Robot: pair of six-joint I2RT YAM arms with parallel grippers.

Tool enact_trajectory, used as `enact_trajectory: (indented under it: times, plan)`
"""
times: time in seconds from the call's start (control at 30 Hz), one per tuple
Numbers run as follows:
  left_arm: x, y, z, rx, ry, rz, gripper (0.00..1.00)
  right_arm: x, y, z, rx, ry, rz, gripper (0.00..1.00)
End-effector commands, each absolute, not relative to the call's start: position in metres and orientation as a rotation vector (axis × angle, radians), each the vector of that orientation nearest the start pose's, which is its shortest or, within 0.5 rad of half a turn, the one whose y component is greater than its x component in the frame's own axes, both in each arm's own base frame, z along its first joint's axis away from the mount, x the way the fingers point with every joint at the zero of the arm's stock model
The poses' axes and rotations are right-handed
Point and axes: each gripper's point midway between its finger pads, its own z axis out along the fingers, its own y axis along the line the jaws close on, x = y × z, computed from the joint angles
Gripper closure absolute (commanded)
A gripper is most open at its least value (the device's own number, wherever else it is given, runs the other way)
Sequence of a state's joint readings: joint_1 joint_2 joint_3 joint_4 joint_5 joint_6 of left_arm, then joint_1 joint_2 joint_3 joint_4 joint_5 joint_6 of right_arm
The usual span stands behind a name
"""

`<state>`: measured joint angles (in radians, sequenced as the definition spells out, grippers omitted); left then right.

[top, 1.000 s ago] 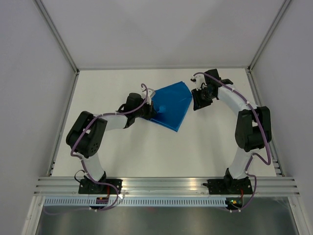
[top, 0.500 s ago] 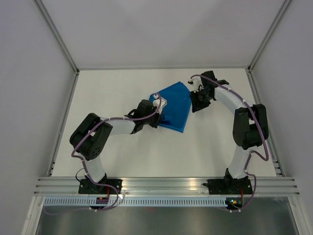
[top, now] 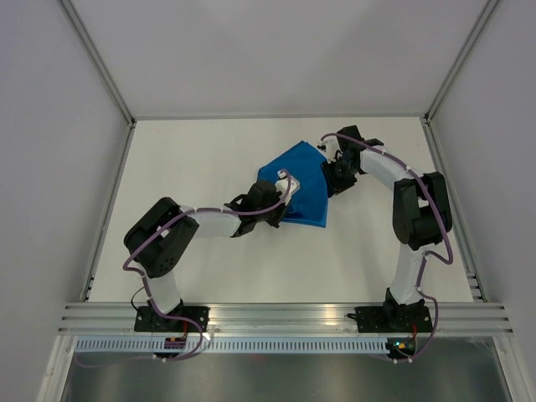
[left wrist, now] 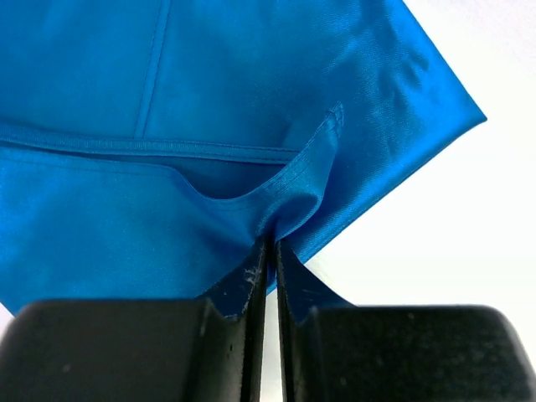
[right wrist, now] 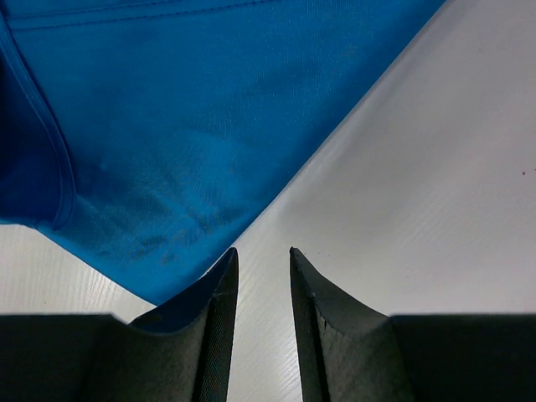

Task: Fold the napkin, place the utensils inside, and roll it up
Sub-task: Fold the napkin

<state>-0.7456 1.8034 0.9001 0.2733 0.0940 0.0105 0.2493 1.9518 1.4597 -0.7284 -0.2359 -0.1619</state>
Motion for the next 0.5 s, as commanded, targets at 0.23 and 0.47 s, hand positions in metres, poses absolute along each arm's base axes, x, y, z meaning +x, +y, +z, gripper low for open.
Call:
enact_trajectory:
  times: [0.23, 0.47]
  plan:
    - [0.325, -0.361, 0.055, 0.939, 1.936, -0.513, 0.88, 0.397, 0.136, 0.041, -0.637, 2.727, 0.267, 0.63]
    - [0.318, -0.373, 0.054, 0.968, 1.923, -0.544, 0.79, 0.394, 0.138, 0.032, -0.654, 2.750, 0.253, 0.63]
